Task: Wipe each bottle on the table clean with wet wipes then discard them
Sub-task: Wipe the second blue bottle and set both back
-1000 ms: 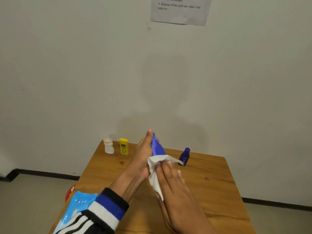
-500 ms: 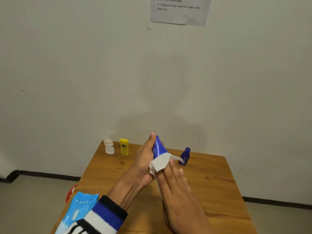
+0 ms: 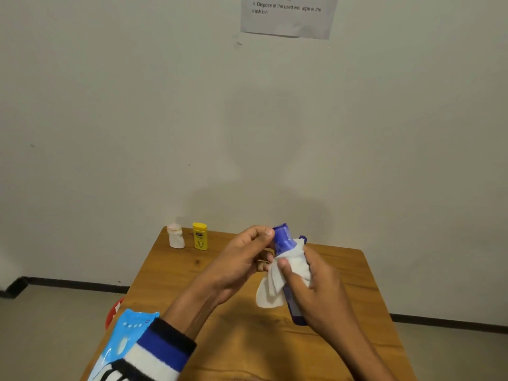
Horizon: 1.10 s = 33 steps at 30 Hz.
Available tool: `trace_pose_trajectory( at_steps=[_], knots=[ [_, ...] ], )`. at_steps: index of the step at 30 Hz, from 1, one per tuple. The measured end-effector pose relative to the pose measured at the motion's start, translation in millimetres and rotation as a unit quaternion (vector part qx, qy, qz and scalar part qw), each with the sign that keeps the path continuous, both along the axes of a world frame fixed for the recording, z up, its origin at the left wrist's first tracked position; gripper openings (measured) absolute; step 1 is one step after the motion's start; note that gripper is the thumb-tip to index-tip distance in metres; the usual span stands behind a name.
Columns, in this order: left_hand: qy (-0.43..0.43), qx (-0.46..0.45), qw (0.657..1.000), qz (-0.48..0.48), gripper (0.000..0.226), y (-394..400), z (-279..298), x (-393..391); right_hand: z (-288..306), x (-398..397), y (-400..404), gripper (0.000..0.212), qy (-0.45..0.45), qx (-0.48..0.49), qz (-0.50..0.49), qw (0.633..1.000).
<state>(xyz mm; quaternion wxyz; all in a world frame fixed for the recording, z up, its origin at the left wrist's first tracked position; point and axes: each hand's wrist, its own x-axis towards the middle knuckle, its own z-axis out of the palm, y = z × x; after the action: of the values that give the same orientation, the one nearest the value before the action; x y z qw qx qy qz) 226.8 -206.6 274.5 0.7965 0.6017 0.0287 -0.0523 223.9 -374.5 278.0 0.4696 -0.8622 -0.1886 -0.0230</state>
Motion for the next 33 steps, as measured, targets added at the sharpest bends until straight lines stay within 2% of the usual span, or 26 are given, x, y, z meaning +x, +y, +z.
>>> trace_pose_trajectory(
  at_steps=[4, 9, 12, 16, 18, 20, 22, 26, 30, 33],
  knots=[
    [-0.018, 0.05, 0.998, -0.015, 0.039, -9.0, -0.4, -4.1, 3.8, 4.0, -2.1, 0.038, 0.074, 0.044, 0.028, 0.996],
    [-0.062, 0.082, 0.994, -0.034, 0.036, -10.8, 5.1, -7.1, 7.7, 8.9, -8.3, 0.043, 0.107, 0.011, 0.08, 0.991],
    [-0.075, 0.075, 0.994, -0.035, 0.037, -10.8, 7.6, -9.7, 12.1, 7.9, -8.0, 0.047, 0.107, 0.051, 0.068, 0.991],
    [-0.078, 0.082, 0.993, -0.035, 0.036, -13.7, 7.4, -14.3, 11.4, 7.0, -6.5, 0.041, 0.136, 0.122, 0.058, 0.981],
    [-0.059, 0.048, 0.996, -0.038, 0.034, -15.6, 6.7, -15.7, 11.0, 4.8, -6.3, 0.039, 0.199, 0.188, 0.08, 0.959],
    [-0.022, -0.008, 0.998, -0.054, 0.04, -16.3, 6.8, -17.1, 12.6, 4.1, -7.9, 0.037, 0.285, 0.278, 0.115, 0.91],
    [0.017, -0.058, 0.995, -0.085, 0.048, -17.1, 6.6, -20.6, 14.6, 5.0, -10.3, 0.039, 0.32, 0.323, 0.142, 0.879],
    [0.069, -0.156, 0.979, -0.113, 0.064, -19.1, 1.6, -26.4, 20.0, 8.4, -10.7, 0.043, 0.322, 0.345, 0.122, 0.873],
    [0.066, -0.158, 0.975, -0.14, 0.062, -26.5, -1.2, -32.2, 24.4, 13.5, -6.6, 0.054, 0.3, 0.37, 0.019, 0.879],
    [0.069, -0.167, 0.97, -0.163, 0.064, -31.5, -5.2, -37.3, 24.3, 15.5, -4.9, 0.064, 0.26, 0.331, -0.027, 0.907]
  ],
)
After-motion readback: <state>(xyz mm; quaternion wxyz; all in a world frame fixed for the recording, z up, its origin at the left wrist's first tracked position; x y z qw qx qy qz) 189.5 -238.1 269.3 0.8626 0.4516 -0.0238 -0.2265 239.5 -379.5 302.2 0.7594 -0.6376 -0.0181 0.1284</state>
